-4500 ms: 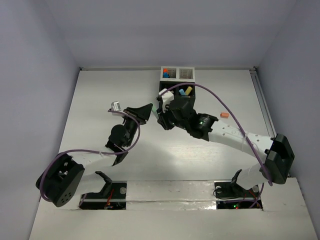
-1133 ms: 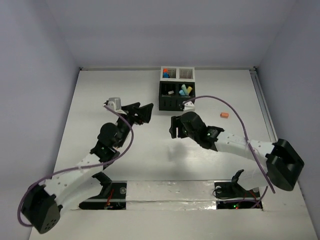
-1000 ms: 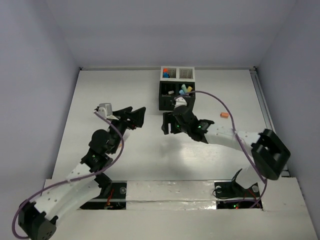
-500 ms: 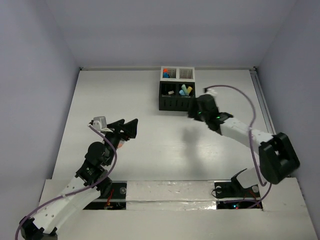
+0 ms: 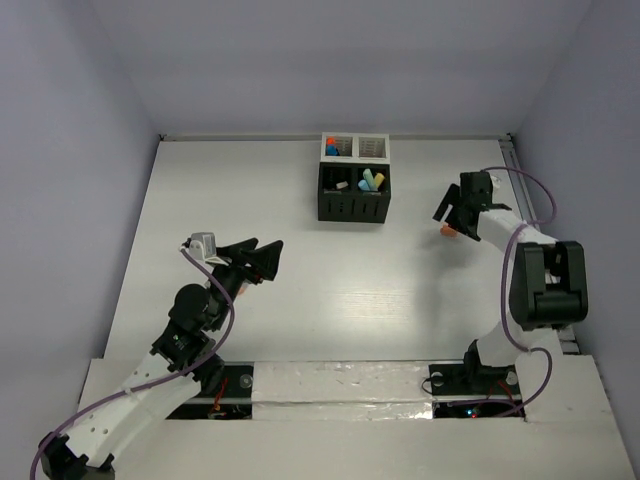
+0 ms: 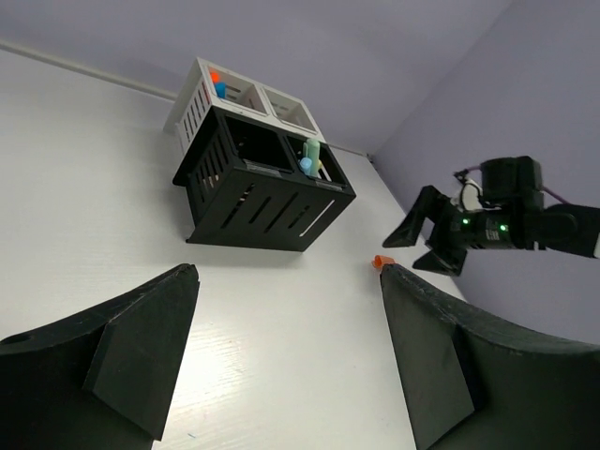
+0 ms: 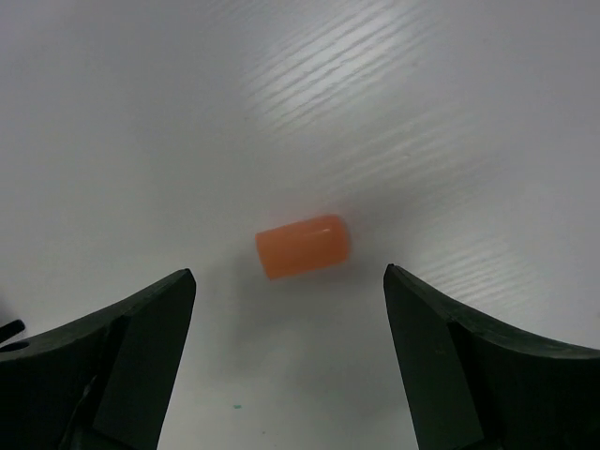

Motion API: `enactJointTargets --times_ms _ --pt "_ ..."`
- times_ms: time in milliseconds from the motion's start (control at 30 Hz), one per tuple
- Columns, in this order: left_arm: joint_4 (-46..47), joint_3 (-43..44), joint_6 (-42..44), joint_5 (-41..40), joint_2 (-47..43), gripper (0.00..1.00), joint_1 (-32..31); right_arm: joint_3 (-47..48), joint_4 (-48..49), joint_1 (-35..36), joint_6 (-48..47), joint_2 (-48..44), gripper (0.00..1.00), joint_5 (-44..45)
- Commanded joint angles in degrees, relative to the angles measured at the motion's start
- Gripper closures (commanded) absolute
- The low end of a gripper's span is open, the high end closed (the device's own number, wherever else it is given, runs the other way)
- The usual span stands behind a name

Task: Sort the stationery into containers
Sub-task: Move the pen cap to the center of the board.

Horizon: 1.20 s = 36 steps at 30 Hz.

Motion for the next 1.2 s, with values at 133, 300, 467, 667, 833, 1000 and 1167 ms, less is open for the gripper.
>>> enactJointTargets --times_ms 133,300,467,667,833,1000,1167 --pt "3.6 -0.5 -0.5 1.3 0.2 0.24 0.1 7.5 -4.3 -0.5 -6.9 5.6 0.14 -2.6" --pt "3.9 -0.6 -0.5 1.4 0.5 0.24 0.1 10.1 -6.2 -1.1 -7.8 9.3 0.18 -2.6" --pt "3.9 -0.5 -0.4 1.4 0.7 0.24 0.1 10.0 -6.5 -1.1 -7.7 10.5 0.24 -3.2" --pt "4.0 -0.5 -0.4 1.4 0.8 0.24 0.1 10.2 -6.2 -1.1 -7.8 12.4 0.36 -3.3" --pt "4.0 -0.6 -0.4 1.3 0.7 0.24 0.1 8.5 -4.9 -1.1 -7.9 10.9 0.53 -3.8" --pt "4.1 -0.7 -0.5 1.4 0.8 0.24 0.1 8.4 -5.2 -1.1 -8.1 11.0 0.7 -5.1" --pt "4.1 -0.8 -0.4 1.1 1.1 0.24 0.1 4.7 -5.6 4.3 -7.4 6.4 0.7 -6.3"
